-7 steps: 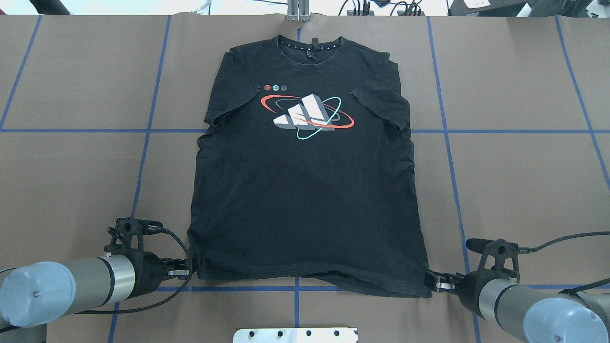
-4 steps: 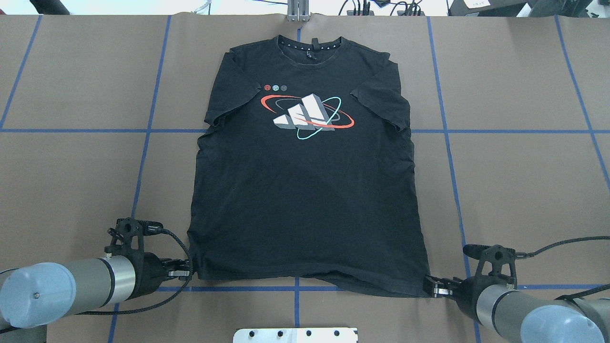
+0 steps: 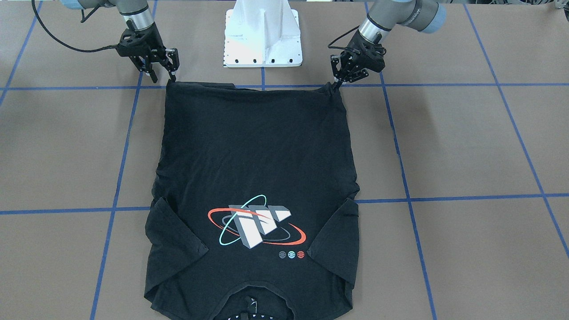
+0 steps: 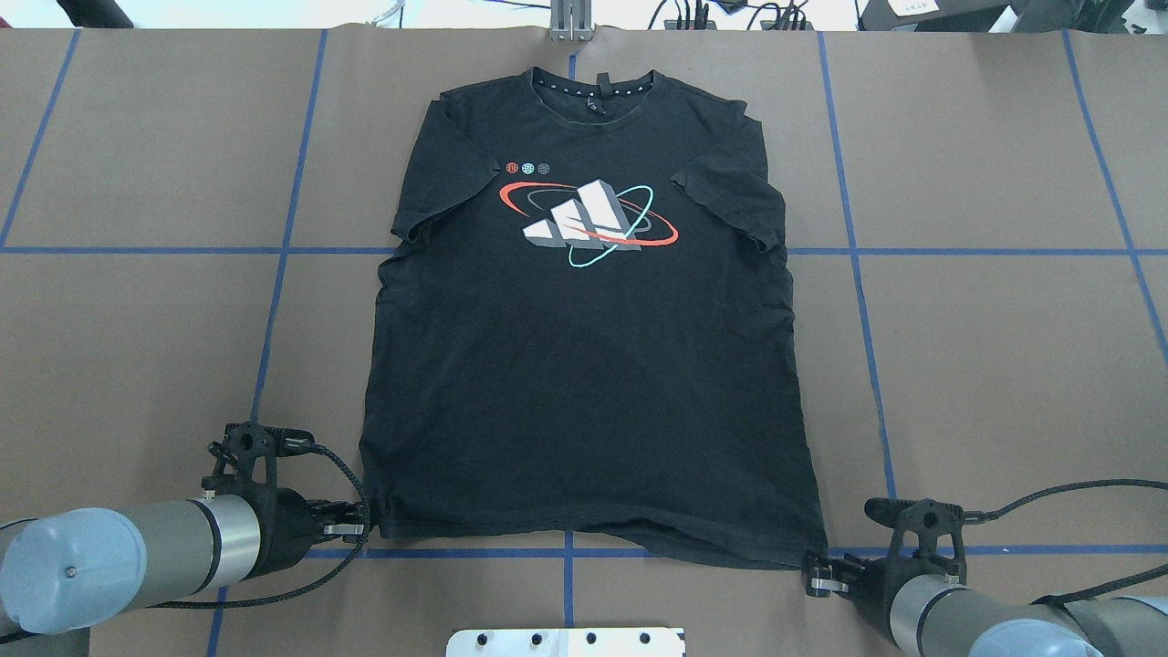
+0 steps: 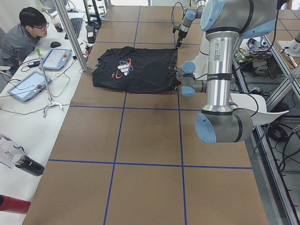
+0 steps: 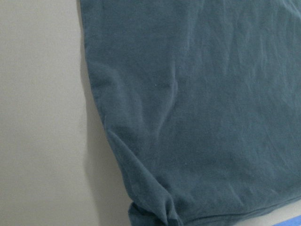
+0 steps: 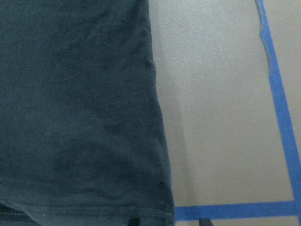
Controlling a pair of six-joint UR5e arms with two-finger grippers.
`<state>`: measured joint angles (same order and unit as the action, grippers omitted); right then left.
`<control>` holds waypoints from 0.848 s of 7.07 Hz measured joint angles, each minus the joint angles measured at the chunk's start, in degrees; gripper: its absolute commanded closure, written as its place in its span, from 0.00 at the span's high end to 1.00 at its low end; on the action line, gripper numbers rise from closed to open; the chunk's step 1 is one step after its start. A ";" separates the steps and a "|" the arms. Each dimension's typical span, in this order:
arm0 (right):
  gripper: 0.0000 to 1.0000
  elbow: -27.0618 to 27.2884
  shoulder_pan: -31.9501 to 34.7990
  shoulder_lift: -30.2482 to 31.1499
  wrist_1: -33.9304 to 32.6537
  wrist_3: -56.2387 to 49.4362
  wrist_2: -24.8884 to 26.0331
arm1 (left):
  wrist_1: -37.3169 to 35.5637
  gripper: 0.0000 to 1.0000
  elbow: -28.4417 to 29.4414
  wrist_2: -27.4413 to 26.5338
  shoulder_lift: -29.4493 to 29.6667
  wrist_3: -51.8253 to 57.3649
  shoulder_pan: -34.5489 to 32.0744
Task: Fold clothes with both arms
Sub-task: 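Align both grippers at the hem corners and pinch the hem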
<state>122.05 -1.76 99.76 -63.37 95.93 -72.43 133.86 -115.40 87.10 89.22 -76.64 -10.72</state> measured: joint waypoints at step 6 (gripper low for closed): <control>0.36 0.13 0.57 -2.07 -4.21 0.22 0.11 | -0.09 0.00 -0.01 0.00 -0.01 0.02 -0.08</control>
<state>122.19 -1.19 97.69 -67.58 96.15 -72.32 133.77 -115.41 87.10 89.21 -76.62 -10.81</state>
